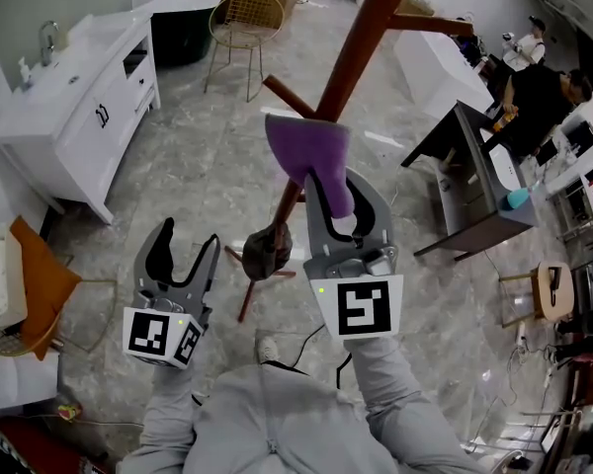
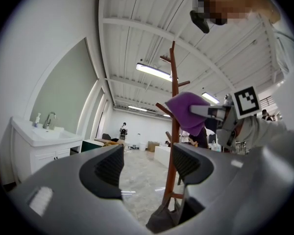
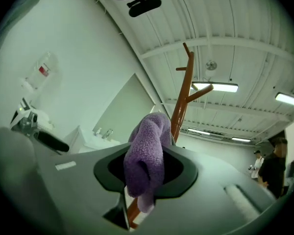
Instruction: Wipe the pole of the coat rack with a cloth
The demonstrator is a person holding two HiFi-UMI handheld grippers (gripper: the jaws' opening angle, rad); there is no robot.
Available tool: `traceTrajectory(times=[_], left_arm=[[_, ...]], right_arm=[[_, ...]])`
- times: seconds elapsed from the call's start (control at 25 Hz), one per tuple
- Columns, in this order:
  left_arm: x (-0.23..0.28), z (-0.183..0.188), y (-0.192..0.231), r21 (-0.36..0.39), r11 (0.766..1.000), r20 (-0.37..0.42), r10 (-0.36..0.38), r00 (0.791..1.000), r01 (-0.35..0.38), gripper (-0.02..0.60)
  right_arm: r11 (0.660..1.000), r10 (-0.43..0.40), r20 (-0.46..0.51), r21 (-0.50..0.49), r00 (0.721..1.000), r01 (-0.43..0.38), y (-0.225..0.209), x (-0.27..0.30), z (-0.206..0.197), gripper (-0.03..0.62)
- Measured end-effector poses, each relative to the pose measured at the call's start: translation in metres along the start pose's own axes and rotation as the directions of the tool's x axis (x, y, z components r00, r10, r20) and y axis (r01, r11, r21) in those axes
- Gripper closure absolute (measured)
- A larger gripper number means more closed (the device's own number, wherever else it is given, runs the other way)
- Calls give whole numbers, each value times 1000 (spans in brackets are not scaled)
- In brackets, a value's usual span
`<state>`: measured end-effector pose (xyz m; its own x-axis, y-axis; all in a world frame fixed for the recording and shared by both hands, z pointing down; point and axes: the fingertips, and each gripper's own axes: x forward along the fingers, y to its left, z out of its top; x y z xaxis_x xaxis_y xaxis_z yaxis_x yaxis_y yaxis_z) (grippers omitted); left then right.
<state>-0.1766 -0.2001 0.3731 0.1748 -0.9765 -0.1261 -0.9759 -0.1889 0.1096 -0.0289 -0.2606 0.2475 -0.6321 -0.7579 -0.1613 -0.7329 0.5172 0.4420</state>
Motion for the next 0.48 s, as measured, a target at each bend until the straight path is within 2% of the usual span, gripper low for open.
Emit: traceTrajectory(times=[0.16, 0.28, 0.48], left_arm=[[-3, 0, 0, 4, 1000, -2, 1, 1000, -1, 245], [-5, 1, 3, 7, 1000, -1, 11, 1000, -11, 244], [-11, 3, 14, 9, 999, -1, 37, 999, -37, 244]], right_arm=[[993, -49, 39, 105, 998, 45, -9, 32, 13, 508], [979, -101, 0, 180, 995, 100, -15, 52, 7, 508], [956, -76, -61, 280, 995, 90, -11, 76, -3, 508]])
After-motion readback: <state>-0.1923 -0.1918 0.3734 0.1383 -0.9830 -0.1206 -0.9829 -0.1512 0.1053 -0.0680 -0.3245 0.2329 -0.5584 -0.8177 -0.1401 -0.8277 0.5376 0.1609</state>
